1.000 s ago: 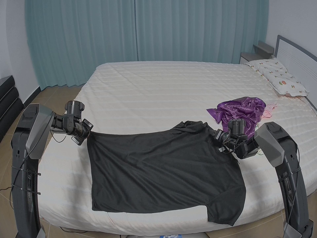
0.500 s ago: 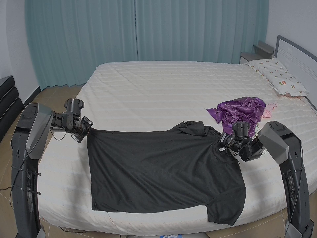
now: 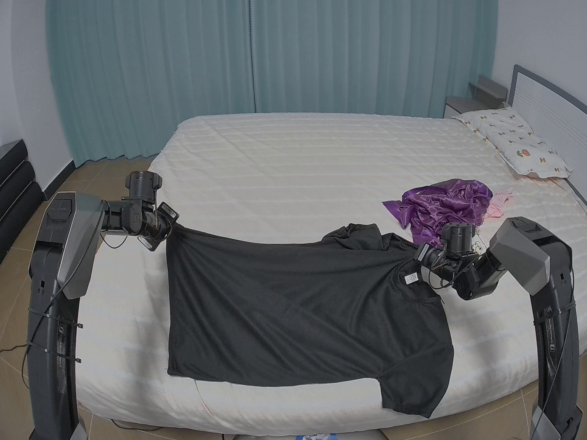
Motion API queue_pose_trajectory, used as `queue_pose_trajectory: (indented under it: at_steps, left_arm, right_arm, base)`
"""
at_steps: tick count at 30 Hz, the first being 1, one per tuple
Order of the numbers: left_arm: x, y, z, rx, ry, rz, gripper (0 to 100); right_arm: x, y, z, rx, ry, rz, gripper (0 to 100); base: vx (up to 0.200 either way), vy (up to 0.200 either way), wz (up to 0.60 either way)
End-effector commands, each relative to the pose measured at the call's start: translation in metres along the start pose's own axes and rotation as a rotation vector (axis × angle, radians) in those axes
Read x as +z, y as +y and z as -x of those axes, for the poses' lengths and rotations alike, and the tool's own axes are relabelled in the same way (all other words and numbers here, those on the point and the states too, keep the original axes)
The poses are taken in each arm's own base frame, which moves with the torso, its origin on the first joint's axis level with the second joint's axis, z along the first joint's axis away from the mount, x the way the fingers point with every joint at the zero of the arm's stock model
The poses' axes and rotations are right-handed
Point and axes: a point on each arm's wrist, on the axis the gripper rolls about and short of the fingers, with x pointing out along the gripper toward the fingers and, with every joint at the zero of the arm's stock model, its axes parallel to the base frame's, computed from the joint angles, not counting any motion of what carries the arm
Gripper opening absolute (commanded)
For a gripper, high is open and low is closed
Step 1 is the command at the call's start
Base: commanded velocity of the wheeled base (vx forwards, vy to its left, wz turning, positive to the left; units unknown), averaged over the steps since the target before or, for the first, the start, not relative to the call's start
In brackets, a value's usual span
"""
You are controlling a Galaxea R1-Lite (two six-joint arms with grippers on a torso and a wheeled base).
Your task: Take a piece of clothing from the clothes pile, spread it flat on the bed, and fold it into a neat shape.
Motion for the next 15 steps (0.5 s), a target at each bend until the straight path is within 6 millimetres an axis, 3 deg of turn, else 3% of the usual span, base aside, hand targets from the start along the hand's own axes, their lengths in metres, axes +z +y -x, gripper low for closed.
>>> queue_pose_trajectory:
  at_steps: [1,4,5,6,9,13,15]
  left_arm:
    - [-0.011,0.003,-0.009,0.009,0.021,-0.01,0]
    - [-0.015,0.001,-0.011,-0.003,0.025,-0.014,0]
    - [-0.016,0.001,-0.013,-0.007,0.023,-0.015,0]
    - [-0.017,0.001,-0.013,-0.009,0.022,-0.015,100]
    - [-0.022,0.0,-0.017,-0.023,0.023,-0.018,100]
    - [-0.023,-0.001,-0.015,-0.015,0.03,-0.018,100]
    - [-0.017,-0.006,0.0,0.023,0.061,-0.017,100]
  right_arm:
    - [0.0,0.0,0.0,0.0,-0.001,0.0,0]
    - [0.0,0.0,0.0,-0.001,0.0,0.0,0]
    - [0.0,0.0,0.001,-0.001,0.0,0.0,100]
    - [-0.001,0.0,0.001,-0.002,0.001,0.0,100]
    - [-0.007,0.004,0.001,0.005,0.016,-0.023,100]
    - [0.006,0.011,0.009,0.017,-0.008,-0.041,100]
    - [0.022,0.015,0.033,0.019,-0.012,-0.052,100]
  base:
    - [0.0,0.0,0.0]
    - [0.0,0.0,0.0]
    - [0.0,0.0,0.0]
    - [0.0,0.0,0.0]
    - [0.0,0.0,0.0]
    - [0.0,0.0,0.0]
    - [0.0,0.0,0.0]
